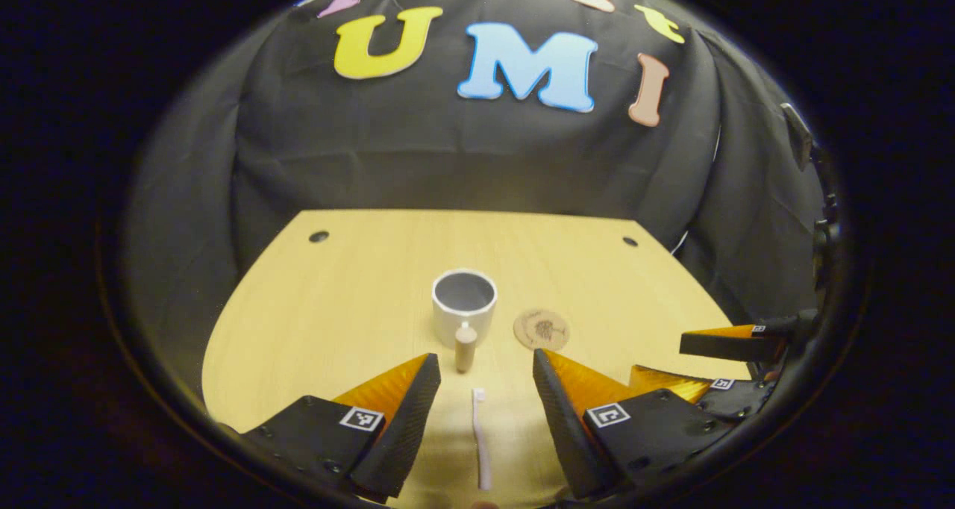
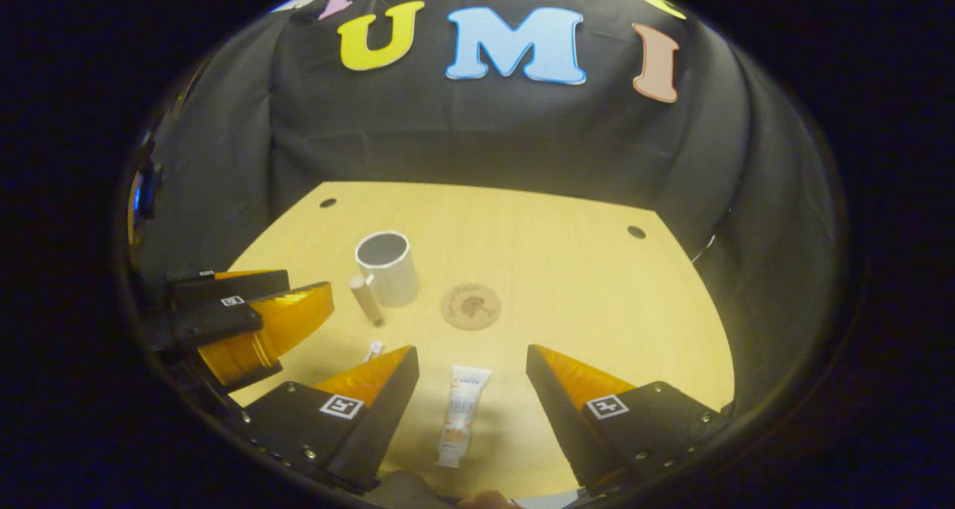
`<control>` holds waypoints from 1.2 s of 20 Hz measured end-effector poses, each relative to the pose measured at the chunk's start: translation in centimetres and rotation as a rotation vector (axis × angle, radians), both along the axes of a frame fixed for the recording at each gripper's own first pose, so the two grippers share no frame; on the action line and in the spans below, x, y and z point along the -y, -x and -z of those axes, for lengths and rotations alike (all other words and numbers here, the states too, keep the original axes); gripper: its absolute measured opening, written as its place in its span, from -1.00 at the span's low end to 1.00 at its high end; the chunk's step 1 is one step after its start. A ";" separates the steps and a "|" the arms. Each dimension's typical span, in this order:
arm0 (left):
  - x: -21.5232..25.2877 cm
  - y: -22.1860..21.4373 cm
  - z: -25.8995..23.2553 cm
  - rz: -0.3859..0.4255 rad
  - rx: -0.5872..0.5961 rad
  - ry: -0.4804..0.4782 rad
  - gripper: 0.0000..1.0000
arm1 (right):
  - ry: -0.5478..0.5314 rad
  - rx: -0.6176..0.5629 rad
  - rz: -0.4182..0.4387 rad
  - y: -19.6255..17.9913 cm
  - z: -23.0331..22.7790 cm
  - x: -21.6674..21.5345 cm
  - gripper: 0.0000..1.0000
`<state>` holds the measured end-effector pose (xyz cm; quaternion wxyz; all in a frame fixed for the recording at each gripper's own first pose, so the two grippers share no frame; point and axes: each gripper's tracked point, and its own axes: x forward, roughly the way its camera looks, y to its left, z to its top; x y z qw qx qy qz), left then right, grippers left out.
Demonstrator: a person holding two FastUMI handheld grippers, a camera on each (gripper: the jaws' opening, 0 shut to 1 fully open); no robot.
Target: Put the toothbrush and toothpaste on the desktop into the cup, then pick up the cup and place it on the coaster on the desktop.
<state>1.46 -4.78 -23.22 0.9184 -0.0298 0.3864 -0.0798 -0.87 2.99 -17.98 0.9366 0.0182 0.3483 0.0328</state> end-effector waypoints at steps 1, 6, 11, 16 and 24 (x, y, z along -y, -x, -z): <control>0.1 0.3 1.4 0.005 -0.065 0.002 0.72 | -0.006 -0.056 -0.002 0.2 0.8 -0.2 0.85; -0.5 3.7 9.6 0.034 -0.381 -0.036 0.70 | -0.088 -0.320 -0.011 2.0 3.7 -1.5 0.86; -0.6 5.7 13.9 0.041 -0.561 -0.075 0.71 | -0.099 -0.512 0.001 2.1 5.4 -1.3 0.88; -0.1 6.8 15.9 0.026 -0.682 -0.073 0.72 | -0.138 -0.603 0.016 1.9 5.8 -1.2 0.88; -0.8 7.5 17.7 0.003 -0.744 -0.102 0.19 | -0.109 -0.642 0.026 1.6 7.5 -1.0 0.73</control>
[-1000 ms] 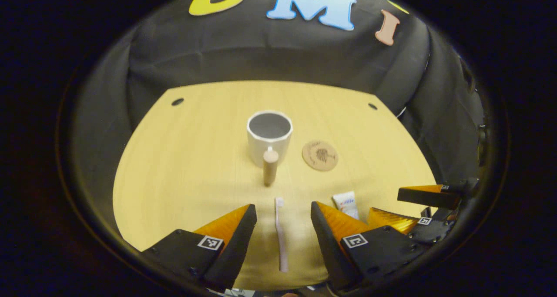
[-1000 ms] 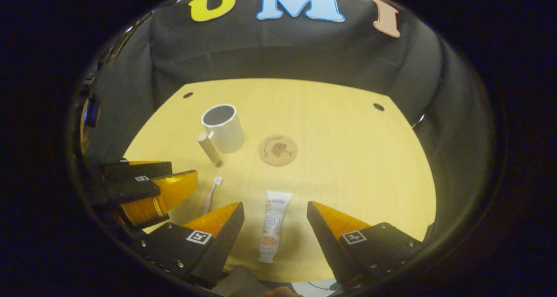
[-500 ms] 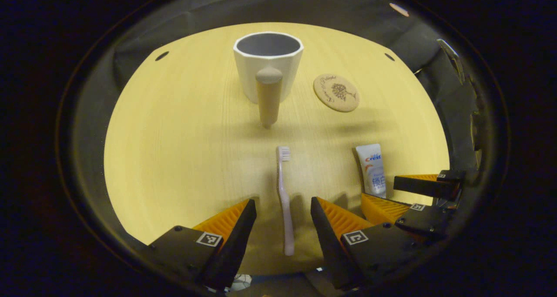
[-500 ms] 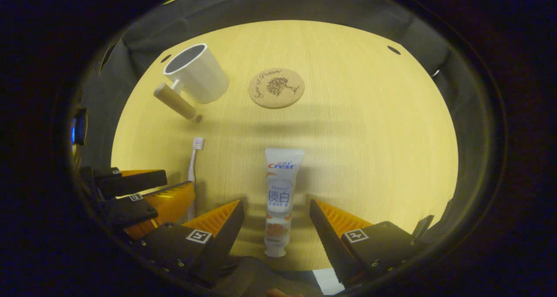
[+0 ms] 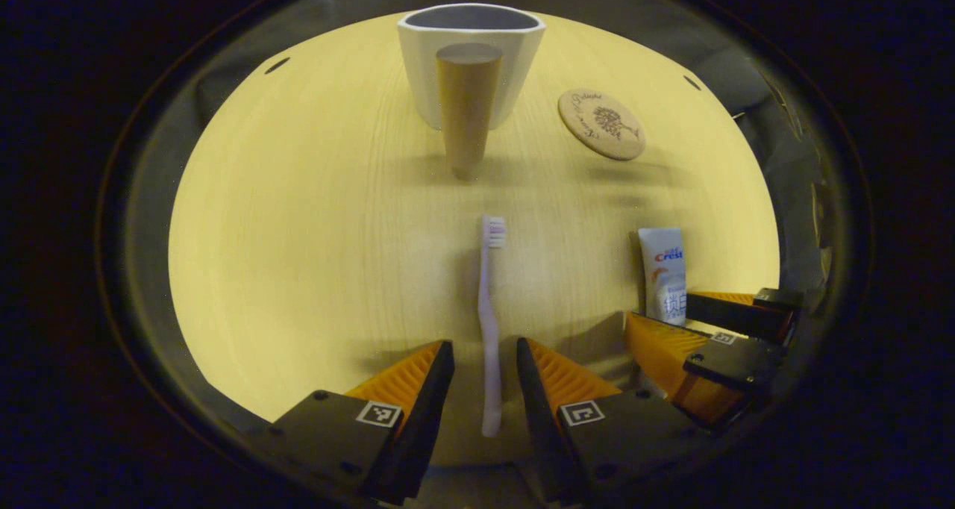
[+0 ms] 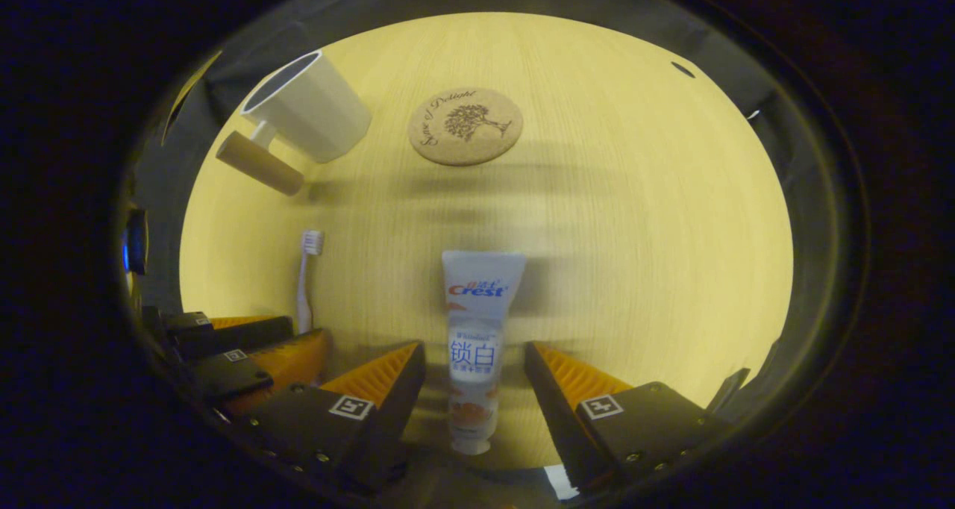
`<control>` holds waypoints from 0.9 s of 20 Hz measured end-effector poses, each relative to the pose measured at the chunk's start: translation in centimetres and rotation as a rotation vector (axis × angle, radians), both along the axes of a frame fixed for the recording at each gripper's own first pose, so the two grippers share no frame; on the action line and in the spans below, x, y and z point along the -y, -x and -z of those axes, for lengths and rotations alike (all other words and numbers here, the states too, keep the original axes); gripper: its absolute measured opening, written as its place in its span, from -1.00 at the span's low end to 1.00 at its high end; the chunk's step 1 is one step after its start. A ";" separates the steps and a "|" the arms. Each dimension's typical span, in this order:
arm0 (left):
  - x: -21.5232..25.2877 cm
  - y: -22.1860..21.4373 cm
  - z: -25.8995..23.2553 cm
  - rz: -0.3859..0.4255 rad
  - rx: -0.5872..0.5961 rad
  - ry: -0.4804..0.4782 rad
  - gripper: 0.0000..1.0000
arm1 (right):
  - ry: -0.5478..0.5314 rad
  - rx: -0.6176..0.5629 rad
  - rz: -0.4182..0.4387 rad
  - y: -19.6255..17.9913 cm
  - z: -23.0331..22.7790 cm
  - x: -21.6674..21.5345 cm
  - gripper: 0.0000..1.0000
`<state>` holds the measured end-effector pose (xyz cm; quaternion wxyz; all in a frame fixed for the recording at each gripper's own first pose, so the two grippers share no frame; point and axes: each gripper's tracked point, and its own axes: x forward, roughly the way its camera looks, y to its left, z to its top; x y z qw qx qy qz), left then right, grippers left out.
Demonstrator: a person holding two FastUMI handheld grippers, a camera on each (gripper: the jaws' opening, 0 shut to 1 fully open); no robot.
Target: Put the toothbrush and toothpaste on the desktop into the cup, then pick up the cup and place it on the coaster on the desktop.
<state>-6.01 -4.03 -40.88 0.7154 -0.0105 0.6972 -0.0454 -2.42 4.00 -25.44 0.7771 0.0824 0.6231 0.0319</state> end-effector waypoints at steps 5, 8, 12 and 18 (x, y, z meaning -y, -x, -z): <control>0.5 0.0 0.5 0.066 0.029 -0.022 0.00 | 0.036 0.000 -0.009 0.0 0.3 0.8 0.02; 0.0 -0.3 0.4 0.077 0.071 -0.038 -0.54 | 0.039 0.015 -0.004 0.2 0.2 0.9 -0.08; -0.1 -0.2 0.2 0.092 0.124 -0.005 -0.70 | -0.017 0.061 0.004 0.0 -0.2 0.6 -0.54; 0.8 -0.9 -1.8 0.041 0.270 0.136 -0.80 | -0.141 0.208 0.047 -1.1 -3.1 0.4 -0.53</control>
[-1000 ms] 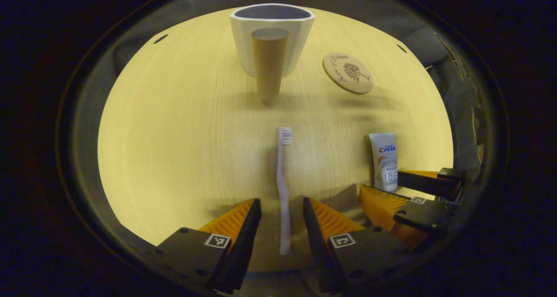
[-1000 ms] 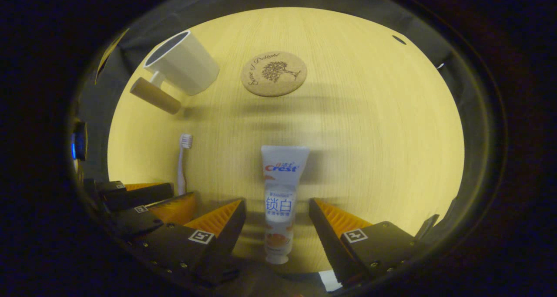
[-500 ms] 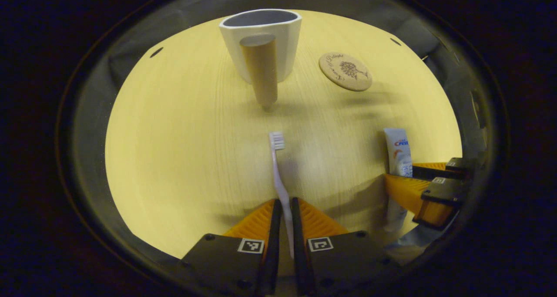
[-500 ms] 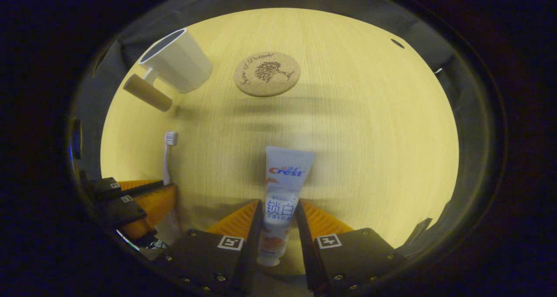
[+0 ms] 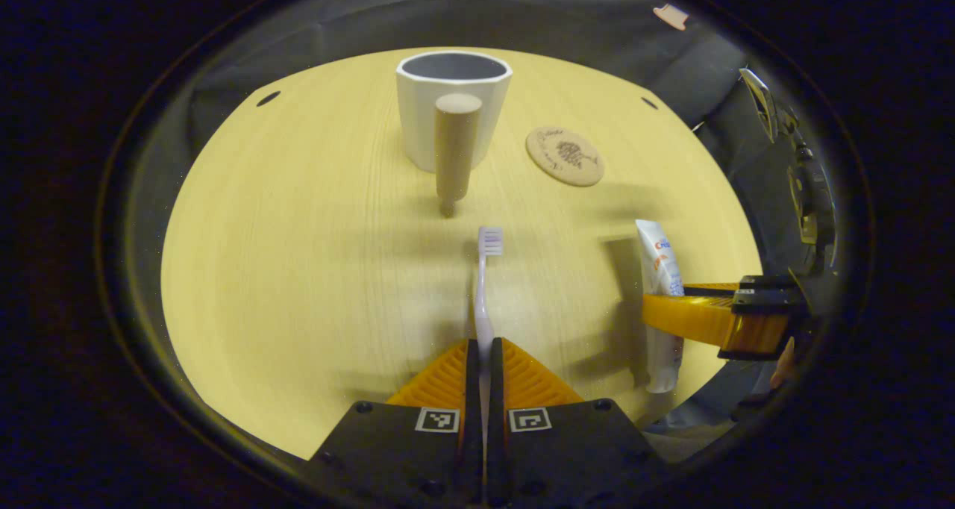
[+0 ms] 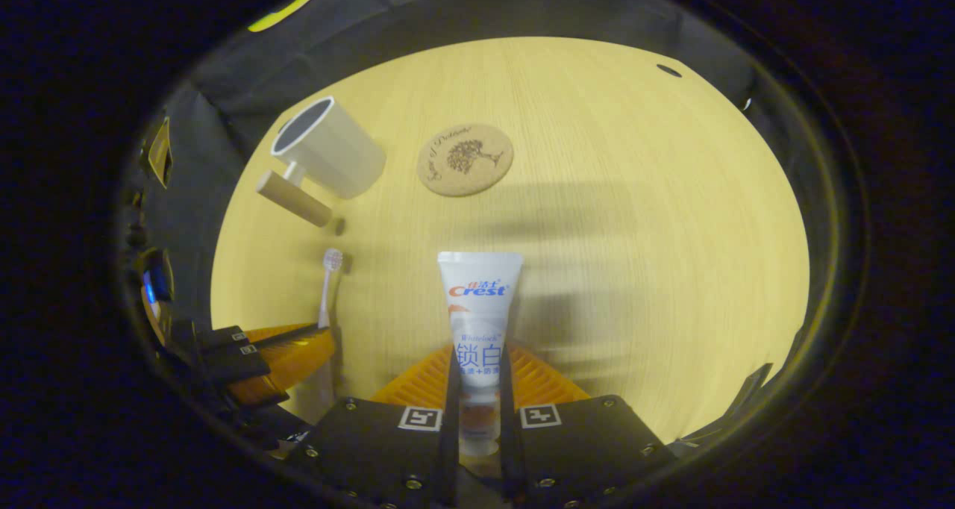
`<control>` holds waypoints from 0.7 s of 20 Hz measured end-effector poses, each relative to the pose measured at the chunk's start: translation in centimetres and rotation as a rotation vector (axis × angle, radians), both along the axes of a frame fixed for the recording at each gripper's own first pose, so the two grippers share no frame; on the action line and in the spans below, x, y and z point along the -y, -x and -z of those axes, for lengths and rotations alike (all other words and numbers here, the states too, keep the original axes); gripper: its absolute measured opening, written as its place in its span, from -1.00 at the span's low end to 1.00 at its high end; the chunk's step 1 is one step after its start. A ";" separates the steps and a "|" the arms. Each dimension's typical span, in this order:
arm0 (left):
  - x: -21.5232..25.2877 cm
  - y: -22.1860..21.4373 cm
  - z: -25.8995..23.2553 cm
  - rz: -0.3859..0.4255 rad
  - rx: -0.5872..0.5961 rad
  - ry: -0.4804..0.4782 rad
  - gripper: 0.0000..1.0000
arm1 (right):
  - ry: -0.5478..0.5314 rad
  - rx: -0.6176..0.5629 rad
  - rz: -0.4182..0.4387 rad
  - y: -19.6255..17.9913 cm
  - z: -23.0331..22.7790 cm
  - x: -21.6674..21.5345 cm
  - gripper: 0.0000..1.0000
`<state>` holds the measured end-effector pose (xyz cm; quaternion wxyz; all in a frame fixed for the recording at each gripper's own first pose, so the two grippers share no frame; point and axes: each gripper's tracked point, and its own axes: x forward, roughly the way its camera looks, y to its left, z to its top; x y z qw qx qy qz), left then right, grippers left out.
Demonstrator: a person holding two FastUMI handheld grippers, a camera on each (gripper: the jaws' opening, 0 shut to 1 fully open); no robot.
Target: Put the toothbrush and toothpaste on the desktop into the cup, then pick up the cup and place it on the coaster on the desktop.
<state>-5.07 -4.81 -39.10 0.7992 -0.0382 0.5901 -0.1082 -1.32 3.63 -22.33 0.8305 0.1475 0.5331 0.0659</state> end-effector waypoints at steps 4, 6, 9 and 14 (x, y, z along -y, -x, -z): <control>0.5 -0.2 -3.8 -0.035 0.116 0.087 -0.80 | -0.024 0.141 -0.002 -1.3 -4.0 -0.1 -0.54; -0.3 -0.8 -6.1 -0.027 0.205 0.103 -0.80 | -0.026 0.195 -0.006 -1.9 -5.7 -0.3 -0.54; -1.0 -2.2 -9.8 -0.014 0.350 0.114 -0.80 | -0.021 0.277 -0.012 -2.8 -8.1 -0.5 -0.55; -2.6 -4.6 -16.0 0.013 0.566 0.139 -0.80 | -0.032 0.450 0.006 -5.4 -12.9 -0.8 -0.54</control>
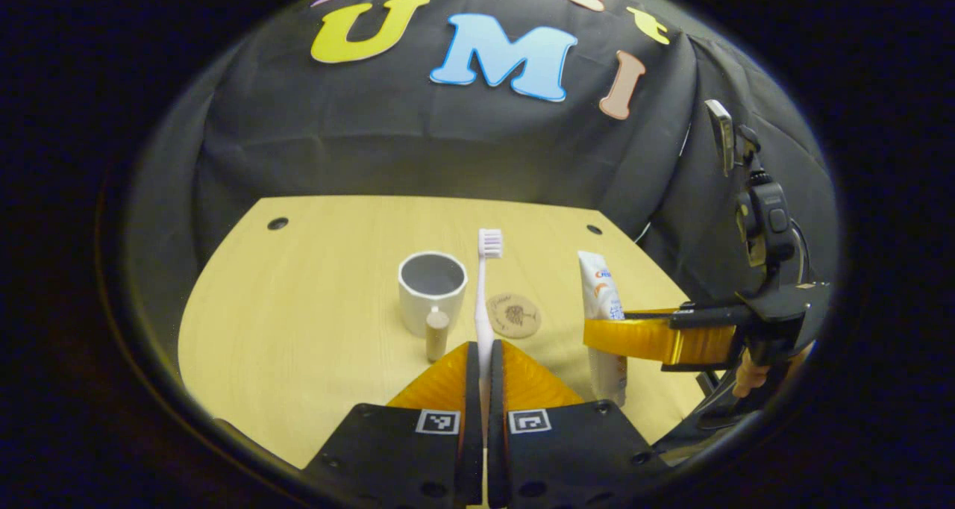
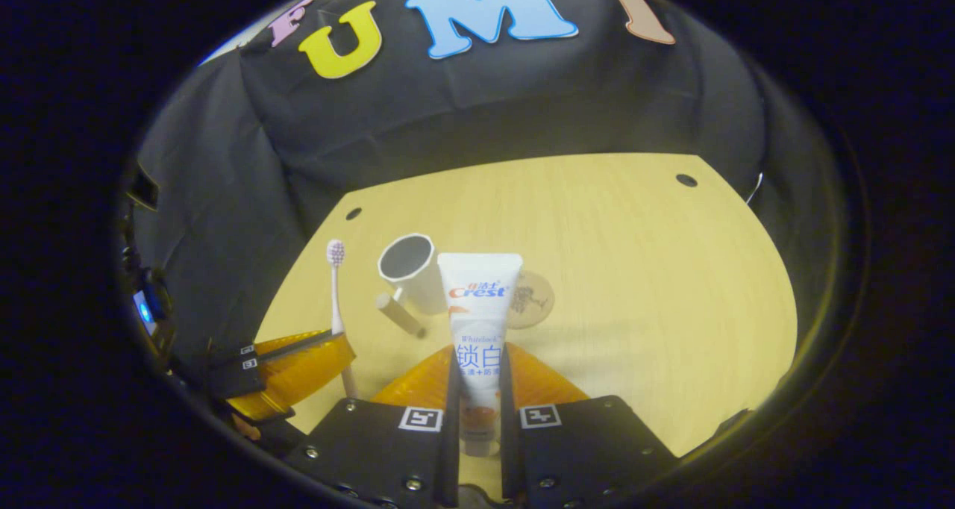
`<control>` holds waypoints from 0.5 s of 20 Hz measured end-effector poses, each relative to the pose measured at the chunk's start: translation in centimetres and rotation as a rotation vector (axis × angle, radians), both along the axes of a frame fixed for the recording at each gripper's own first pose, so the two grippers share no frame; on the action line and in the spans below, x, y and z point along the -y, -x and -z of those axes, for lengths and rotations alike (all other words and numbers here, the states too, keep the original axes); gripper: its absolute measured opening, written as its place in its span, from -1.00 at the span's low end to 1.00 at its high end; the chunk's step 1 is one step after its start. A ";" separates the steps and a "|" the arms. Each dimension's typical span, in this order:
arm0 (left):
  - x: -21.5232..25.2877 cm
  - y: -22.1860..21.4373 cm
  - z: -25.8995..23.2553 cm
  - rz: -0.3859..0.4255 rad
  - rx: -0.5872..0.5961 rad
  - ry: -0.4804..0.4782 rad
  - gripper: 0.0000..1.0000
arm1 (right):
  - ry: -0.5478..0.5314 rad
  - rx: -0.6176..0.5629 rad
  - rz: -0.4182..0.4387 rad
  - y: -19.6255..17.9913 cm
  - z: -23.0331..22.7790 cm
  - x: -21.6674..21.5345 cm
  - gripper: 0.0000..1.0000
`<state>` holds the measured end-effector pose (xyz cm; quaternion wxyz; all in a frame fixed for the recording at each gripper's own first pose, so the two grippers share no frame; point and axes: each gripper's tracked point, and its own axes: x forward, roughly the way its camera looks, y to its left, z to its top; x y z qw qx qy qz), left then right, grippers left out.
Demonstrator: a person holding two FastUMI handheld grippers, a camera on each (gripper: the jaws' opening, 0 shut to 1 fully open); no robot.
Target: Put the toothbrush and toothpaste on the desktop into the cup, then pick up the cup and place it on the coaster on the desktop.
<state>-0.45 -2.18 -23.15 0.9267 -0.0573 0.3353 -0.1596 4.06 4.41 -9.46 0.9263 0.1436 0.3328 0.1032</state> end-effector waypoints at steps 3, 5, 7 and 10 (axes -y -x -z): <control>-1.0 -1.2 -0.8 0.001 0.069 0.031 -0.81 | 0.001 0.097 0.012 -1.5 -2.8 0.2 -0.55; -1.8 -2.0 -0.7 -0.005 0.108 0.044 -0.80 | 0.014 0.153 0.027 -2.6 -4.1 0.6 -0.54; -2.7 -3.3 -0.6 -0.021 0.151 0.065 -0.81 | 0.021 0.186 0.044 -3.2 -5.0 1.0 -0.55; -3.8 -6.9 -0.2 -0.042 0.233 0.071 -0.81 | 0.013 0.190 0.070 -4.3 -5.4 1.4 -0.55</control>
